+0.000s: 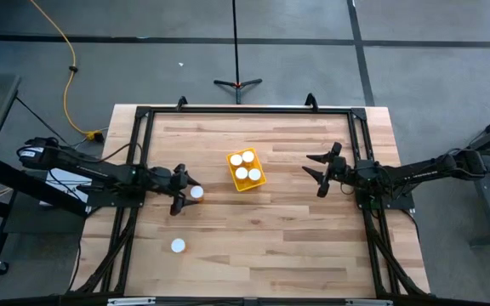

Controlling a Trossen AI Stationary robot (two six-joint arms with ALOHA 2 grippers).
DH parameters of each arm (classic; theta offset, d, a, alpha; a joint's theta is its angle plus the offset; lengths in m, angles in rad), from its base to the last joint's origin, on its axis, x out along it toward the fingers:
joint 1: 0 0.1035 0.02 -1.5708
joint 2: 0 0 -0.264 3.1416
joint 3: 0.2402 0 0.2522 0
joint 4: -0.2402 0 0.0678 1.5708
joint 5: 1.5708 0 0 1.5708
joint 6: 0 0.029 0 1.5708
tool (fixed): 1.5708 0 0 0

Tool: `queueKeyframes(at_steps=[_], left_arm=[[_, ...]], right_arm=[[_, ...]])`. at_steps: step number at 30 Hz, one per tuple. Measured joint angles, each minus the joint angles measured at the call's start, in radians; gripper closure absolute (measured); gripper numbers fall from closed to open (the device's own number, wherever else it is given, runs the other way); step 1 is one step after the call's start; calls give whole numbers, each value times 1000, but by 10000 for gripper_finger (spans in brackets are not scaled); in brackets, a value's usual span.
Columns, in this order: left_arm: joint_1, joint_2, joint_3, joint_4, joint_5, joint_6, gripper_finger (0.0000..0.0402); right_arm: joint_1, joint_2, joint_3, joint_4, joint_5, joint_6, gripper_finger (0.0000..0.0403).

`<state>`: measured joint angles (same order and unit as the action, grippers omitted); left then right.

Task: Pick and place pill bottles into a basket
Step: Put the orange pill bottle into the yellow bin

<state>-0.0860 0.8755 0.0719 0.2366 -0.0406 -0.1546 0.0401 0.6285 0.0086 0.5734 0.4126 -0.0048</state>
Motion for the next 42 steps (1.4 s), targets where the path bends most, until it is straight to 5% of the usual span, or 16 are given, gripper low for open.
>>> queueKeyframes(at_steps=[20, 34, 42], left_arm=[[0, 26, 0, 91, 0, 61, 173], [1, 27, 0, 370, -101, 208, 168], [1, 60, 103, 388, -122, 228, 171]], right_arm=[[0, 0, 0, -9, 0, 4, 208], [0, 0, 0, -9, 0, 4, 208], [0, 0, 0, -9, 0, 4, 208]])
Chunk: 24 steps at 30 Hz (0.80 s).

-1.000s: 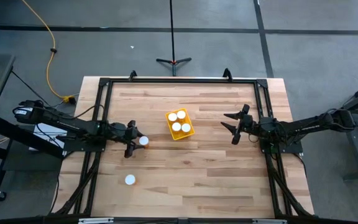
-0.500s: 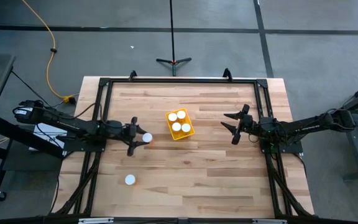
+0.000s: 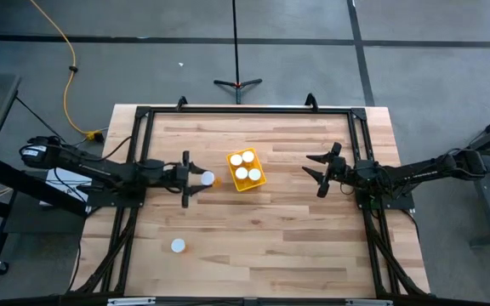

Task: Pick and place pill bottles into a basket
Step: Put the orange pill bottle into the yellow bin

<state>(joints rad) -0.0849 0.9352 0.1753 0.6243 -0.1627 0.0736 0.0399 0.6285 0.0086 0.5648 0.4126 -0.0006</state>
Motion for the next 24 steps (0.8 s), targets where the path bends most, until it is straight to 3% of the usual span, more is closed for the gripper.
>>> queueKeyframes(at_steps=[10, 15, 24], left_arm=[[0, 295, 239, -6, 0, 40, 172], [6, 404, 363, -120, -25, 53, 171], [33, 525, 435, -156, 17, -8, 172]], right_arm=[[0, 0, 0, 0, 0, 0, 208], [0, 0, 0, -10, 0, 0, 208], [0, 0, 0, -28, 0, 0, 208]])
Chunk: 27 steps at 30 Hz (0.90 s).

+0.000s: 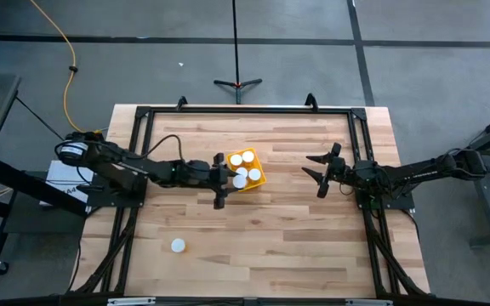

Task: Pick and place pill bottles into a basket
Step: Put the orange pill bottle into the yellow bin

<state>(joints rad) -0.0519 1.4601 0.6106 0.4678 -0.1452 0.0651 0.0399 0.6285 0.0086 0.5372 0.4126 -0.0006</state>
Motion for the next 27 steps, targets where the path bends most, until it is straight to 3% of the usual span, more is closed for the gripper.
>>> queueKeyframes(at_steps=[17, 27], left_arm=[[34, 62, 1, 25, 26, -205, 172], [42, 108, 0, 105, -18, -190, 172]], right_arm=[[0, 0, 0, -32, 1, -2, 208], [0, 0, 0, -33, 0, -6, 208]])
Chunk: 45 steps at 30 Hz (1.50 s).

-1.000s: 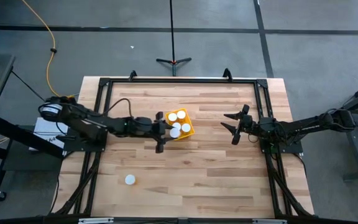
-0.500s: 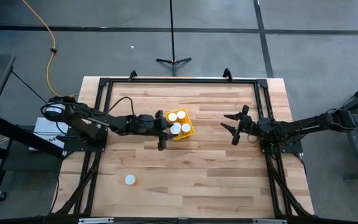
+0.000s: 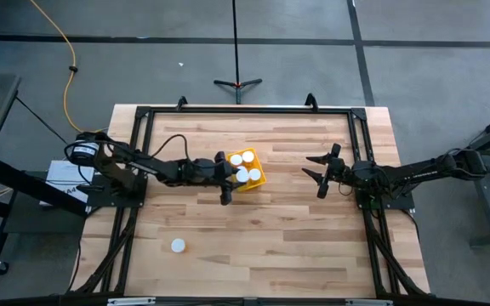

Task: Pick and place pill bottles into a basket
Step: Put the orange pill bottle into the yellow bin

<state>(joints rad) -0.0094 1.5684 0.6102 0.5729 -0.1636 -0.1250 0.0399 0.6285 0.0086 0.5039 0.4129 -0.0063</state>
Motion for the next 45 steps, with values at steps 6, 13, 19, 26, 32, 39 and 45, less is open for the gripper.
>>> queueKeyframes(at_steps=[6, 13, 19, 26, 32, 39, 45], left_arm=[[-1, 1, 0, -43, -9, 0, 172], [-1, 1, 0, -53, -56, 31, 172], [-3, 1, 0, -60, -55, 34, 172], [-3, 1, 0, -61, -19, 42, 169], [-3, 1, 0, -68, 13, 41, 108], [-3, 1, 0, -71, -28, 44, 16], [-4, -40, 0, -90, 1, 74, 21]], right_arm=[[0, 0, 0, -7, 0, -2, 208], [0, 0, 0, -7, 0, 5, 208], [0, 0, 0, -7, 0, 5, 208], [0, 0, 0, -7, 0, 5, 208], [0, 0, 0, -7, 0, 5, 208], [0, 0, 0, -7, 0, 6, 208], [0, 0, 0, -7, 0, 10, 208]])
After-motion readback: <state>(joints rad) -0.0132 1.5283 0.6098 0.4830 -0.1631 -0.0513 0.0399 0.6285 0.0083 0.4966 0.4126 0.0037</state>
